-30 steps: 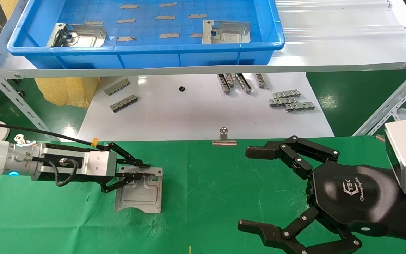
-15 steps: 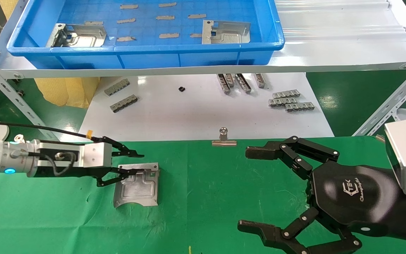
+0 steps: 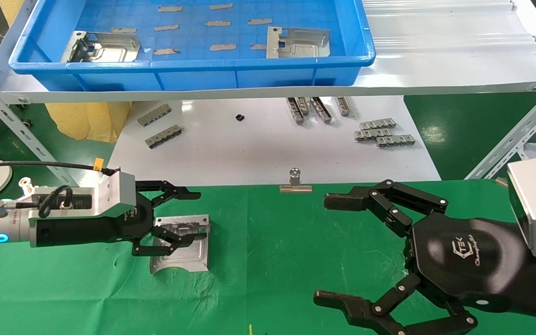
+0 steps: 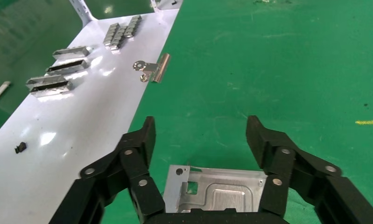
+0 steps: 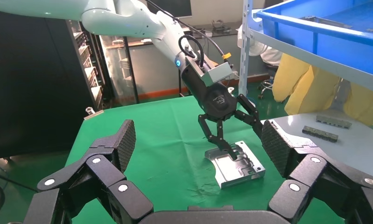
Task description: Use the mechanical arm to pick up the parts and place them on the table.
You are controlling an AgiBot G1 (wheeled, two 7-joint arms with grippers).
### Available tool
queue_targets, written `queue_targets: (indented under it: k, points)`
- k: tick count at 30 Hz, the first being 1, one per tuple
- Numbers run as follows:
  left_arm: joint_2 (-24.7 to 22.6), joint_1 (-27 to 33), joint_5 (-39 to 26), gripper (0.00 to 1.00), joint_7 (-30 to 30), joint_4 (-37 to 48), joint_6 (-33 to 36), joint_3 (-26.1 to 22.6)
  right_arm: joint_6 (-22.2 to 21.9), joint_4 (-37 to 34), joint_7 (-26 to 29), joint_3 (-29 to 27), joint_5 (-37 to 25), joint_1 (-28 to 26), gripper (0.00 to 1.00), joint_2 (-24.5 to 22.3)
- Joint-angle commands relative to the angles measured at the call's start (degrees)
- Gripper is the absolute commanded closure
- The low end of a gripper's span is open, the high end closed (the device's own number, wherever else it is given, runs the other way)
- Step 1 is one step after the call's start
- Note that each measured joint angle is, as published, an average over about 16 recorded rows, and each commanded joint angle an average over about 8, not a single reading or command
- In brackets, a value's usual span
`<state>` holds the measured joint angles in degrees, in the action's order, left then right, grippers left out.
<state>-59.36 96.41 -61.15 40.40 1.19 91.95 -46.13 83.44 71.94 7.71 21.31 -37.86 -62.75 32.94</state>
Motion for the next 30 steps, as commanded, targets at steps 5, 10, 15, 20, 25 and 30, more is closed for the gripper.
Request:
queue_targets:
  k: [5,10,15,20,25,30]
  points:
    - [0.04,-0.07,0.01,0.0,0.06,-0.15,-0.04,0.02,0.0,0.0,0.0,0.0,0.0,0.0,0.0,0.0]
    - [0.56,-0.74,0.21,0.0,-0.92,-1.93,-0.28,0.56,0.0,0.0,0.0,0.0,0.0,0.0,0.0,0.0]
    - [2.27,-3.22,1.63,0.0,-4.54,-7.14,-0.67,2.71,0.0,-0.01,0.0,0.0,0.0,0.0,0.0,0.0]
    - [4.32,-6.15,3.26,0.0,-8.86,-13.4,-1.19,5.25,0.0,-0.01,0.0,0.0,0.0,0.0,0.0,0.0]
    - [6.34,-9.05,4.88,0.0,-13.13,-19.61,-1.7,7.76,0.0,-0.01,0.0,0.0,0.0,0.0,0.0,0.0]
    - [8.39,-11.97,6.52,0.0,-17.45,-25.87,-2.22,10.3,0.0,-0.01,0.0,0.01,0.0,0.0,0.0,0.0]
